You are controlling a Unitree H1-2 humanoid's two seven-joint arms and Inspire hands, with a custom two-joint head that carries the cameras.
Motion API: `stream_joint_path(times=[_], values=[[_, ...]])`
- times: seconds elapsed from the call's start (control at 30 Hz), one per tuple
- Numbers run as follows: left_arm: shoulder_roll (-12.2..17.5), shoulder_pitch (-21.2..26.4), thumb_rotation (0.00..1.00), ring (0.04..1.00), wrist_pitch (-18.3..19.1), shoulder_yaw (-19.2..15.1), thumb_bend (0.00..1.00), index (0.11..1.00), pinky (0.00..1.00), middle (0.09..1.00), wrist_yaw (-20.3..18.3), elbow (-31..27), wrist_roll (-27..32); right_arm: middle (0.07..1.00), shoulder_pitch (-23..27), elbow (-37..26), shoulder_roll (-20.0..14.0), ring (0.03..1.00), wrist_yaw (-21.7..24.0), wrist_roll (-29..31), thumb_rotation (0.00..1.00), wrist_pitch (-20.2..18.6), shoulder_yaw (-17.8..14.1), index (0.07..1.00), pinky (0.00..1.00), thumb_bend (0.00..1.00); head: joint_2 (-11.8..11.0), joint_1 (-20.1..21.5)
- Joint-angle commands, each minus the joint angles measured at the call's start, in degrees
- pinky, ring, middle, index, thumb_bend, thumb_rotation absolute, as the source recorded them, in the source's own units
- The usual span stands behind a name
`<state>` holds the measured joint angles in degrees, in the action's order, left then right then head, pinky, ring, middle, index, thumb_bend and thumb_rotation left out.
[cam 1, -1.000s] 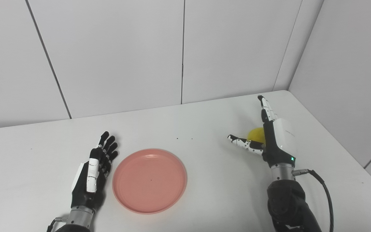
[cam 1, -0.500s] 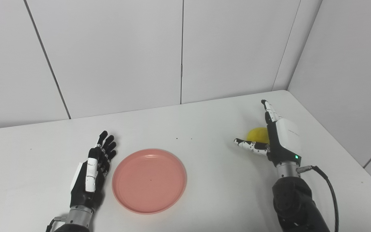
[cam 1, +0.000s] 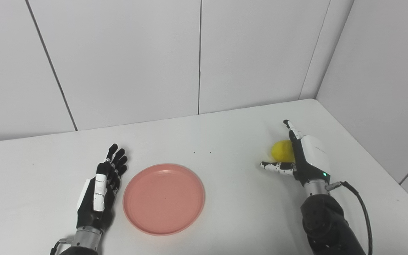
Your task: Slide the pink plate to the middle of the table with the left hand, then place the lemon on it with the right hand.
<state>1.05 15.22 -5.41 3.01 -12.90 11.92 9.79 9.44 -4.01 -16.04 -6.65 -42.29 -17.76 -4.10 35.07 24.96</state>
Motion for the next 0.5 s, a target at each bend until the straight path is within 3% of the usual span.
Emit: stream_joint_path(times=[0.0,0.27,0.37,0.43,0.47], values=[[0.7,-1.76,1.0,0.974,-0.42,-0.37,0.81,0.973,0.98,0.973,-1.06,1.23,0.86,0.878,2.06,-0.3,-1.34,0.85,-0.16,0.27,0.13,-0.98,-0.2,0.888,0.77,0.85,-0.05,-0.05],[0.68,-2.0,1.0,0.977,0.05,-0.27,0.81,0.978,0.98,0.977,-0.95,0.39,0.79,0.801,2.65,2.73,-0.72,0.762,-1.33,2.06,0.0,-0.83,-0.81,0.813,0.68,0.75,0.01,-0.14],[0.56,-2.07,1.0,0.973,-0.06,-0.38,0.8,0.975,0.98,0.973,-0.83,0.39,0.86,0.741,2.83,3.32,-0.3,0.671,-2.64,2.39,0.0,-0.71,-1.06,0.763,0.58,0.68,0.01,-0.14],[0.52,-2.16,1.0,0.968,0.18,-0.42,0.81,0.97,0.97,0.967,-0.77,0.22,0.9,0.686,2.94,3.56,0.03,0.507,-3.58,2.81,0.0,-0.75,-1.37,0.727,0.46,0.55,0.01,-0.14],[0.53,-2.19,1.0,0.969,0.28,-0.41,0.81,0.971,0.97,0.968,-0.82,0.14,0.93,0.663,2.95,3.62,0.12,0.484,-3.95,2.96,0.0,-0.7,-1.48,0.71,0.42,0.53,0.01,-0.14]])
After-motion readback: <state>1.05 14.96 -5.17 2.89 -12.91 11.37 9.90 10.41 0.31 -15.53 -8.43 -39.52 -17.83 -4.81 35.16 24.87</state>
